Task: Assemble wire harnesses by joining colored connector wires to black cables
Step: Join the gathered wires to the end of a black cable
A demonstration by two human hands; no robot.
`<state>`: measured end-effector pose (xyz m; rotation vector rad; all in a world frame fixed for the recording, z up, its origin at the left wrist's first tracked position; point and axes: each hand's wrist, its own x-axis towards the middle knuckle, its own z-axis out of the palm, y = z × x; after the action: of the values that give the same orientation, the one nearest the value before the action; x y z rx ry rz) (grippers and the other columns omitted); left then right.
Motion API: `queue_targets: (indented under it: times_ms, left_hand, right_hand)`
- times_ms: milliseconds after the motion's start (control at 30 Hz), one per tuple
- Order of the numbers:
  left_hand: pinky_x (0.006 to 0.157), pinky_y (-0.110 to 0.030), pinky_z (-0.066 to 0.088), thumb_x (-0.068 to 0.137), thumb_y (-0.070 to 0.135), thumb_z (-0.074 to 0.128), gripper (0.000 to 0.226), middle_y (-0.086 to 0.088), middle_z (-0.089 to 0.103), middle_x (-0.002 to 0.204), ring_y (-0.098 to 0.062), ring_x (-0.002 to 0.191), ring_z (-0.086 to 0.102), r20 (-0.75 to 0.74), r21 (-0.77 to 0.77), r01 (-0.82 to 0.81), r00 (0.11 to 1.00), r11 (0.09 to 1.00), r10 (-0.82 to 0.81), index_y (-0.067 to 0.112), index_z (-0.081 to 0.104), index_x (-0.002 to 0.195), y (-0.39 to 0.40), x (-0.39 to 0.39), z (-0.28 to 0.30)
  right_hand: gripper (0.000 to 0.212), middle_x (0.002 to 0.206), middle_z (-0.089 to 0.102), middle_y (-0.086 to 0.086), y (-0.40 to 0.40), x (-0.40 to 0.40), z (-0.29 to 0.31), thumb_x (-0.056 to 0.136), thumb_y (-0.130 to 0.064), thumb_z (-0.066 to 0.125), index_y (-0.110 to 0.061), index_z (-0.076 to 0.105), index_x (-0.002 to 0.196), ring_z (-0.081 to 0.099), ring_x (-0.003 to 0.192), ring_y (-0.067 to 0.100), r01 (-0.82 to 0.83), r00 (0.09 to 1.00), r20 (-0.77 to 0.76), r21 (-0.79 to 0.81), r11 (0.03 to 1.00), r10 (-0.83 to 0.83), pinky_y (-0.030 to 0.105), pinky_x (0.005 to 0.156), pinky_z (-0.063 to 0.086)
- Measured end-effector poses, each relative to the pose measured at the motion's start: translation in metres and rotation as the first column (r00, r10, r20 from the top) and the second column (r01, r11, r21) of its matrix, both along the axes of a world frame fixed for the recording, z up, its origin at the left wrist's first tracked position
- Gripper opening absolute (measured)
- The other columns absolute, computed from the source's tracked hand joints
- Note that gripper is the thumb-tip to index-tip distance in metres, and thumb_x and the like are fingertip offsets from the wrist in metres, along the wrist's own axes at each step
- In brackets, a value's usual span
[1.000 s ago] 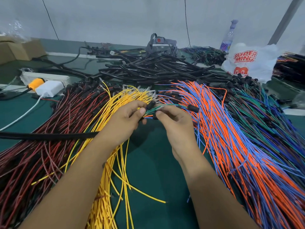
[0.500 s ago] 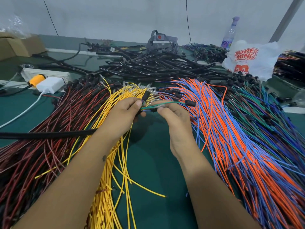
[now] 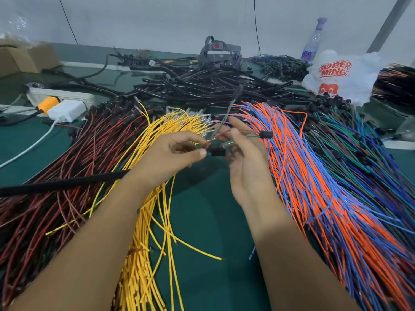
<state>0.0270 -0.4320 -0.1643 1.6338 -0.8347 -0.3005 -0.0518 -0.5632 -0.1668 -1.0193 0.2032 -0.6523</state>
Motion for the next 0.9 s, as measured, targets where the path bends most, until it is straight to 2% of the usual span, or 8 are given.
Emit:
queue_targets:
  times_ms: [67,200,300,367,500,667,800,900]
  left_hand:
    - [0.071,-0.020,0.050,0.084,0.011,0.070,0.013,-0.011,0.069,0.090,-0.012,0.075,0.061,0.075,0.019,-0.005,0.997,1.000,0.004,0.021,0.071,0.091,-0.002,-0.002,-0.001]
    - [0.078,-0.027,0.048,0.083,0.014,0.074,0.014,0.011,0.070,0.085,-0.009,0.085,0.063,0.251,0.060,-0.096,0.965,0.994,0.078,0.027,0.073,0.088,-0.002,0.000,-0.006]
    - [0.080,-0.039,0.049,0.082,0.016,0.074,0.016,0.013,0.067,0.088,-0.013,0.090,0.061,0.482,0.104,-0.225,0.864,0.969,0.149,0.031,0.071,0.086,-0.001,0.002,-0.008]
    - [0.078,-0.040,0.050,0.081,0.021,0.075,0.020,0.015,0.064,0.090,-0.011,0.089,0.059,0.563,0.104,-0.284,0.807,0.953,0.179,0.037,0.067,0.090,0.000,0.000,-0.008]
    - [0.081,-0.037,0.049,0.082,0.042,0.068,0.036,0.021,0.058,0.097,-0.006,0.094,0.055,0.605,0.162,-0.336,0.777,0.928,0.175,0.043,0.056,0.116,0.002,-0.002,-0.007]
    - [0.074,-0.040,0.048,0.082,0.041,0.071,0.033,0.014,0.061,0.096,-0.010,0.090,0.056,0.605,0.147,-0.337,0.774,0.930,0.185,0.037,0.067,0.114,0.003,-0.001,-0.005]
    - [0.072,-0.040,0.048,0.078,0.043,0.073,0.031,0.013,0.066,0.096,-0.011,0.089,0.058,0.600,0.142,-0.410,0.759,0.901,0.251,0.037,0.071,0.109,0.003,0.001,-0.007]
    - [0.077,-0.033,0.048,0.074,0.044,0.076,0.024,0.017,0.068,0.093,-0.006,0.090,0.060,0.564,0.099,-0.478,0.750,0.873,0.346,0.032,0.075,0.095,0.003,0.003,-0.009]
  right_hand:
    - [0.021,0.087,0.070,0.000,-0.003,-0.003,0.000,0.095,-0.006,0.049,-0.019,0.065,0.097,0.062,0.086,0.014,-0.012,1.000,0.028,0.041,0.999,0.011,0.030,0.080,0.040]
    - [0.018,0.080,0.067,-0.005,-0.009,-0.004,0.000,0.094,-0.006,0.052,-0.020,0.064,0.095,0.062,0.074,0.007,-0.060,0.998,0.031,0.039,0.997,0.059,0.024,0.071,0.042]
    - [0.022,0.085,0.061,0.001,-0.007,-0.002,-0.001,0.089,0.003,0.058,-0.015,0.060,0.102,0.058,0.079,0.013,-0.046,0.999,0.017,-0.011,0.999,0.046,0.028,0.077,0.045]
    - [0.023,0.082,0.063,0.001,-0.007,0.000,-0.002,0.087,0.008,0.058,-0.011,0.061,0.099,0.060,0.076,0.013,-0.012,1.000,0.012,-0.014,1.000,0.012,0.022,0.075,0.049]
    - [0.013,0.079,0.063,0.003,-0.009,0.003,-0.004,0.091,0.000,0.059,-0.011,0.065,0.089,0.058,0.077,0.018,0.045,0.998,-0.031,-0.108,0.993,-0.049,0.031,0.080,0.048]
    - [0.024,0.088,0.072,0.015,-0.006,0.004,-0.008,0.096,-0.017,0.058,-0.019,0.071,0.076,0.066,0.092,0.037,0.068,0.988,-0.111,-0.330,0.942,-0.111,0.048,0.093,0.049]
    - [0.028,0.065,0.064,-0.007,-0.008,0.004,-0.010,0.094,-0.022,0.063,-0.024,0.069,0.066,0.058,0.067,0.007,0.161,0.953,-0.124,-0.564,0.810,-0.276,0.020,0.067,0.045]
    - [0.035,0.058,0.047,0.001,-0.008,0.005,-0.013,0.091,-0.027,0.065,-0.004,0.063,0.065,0.038,0.055,0.010,0.182,0.933,-0.157,-0.568,0.802,-0.323,0.028,0.053,0.033]
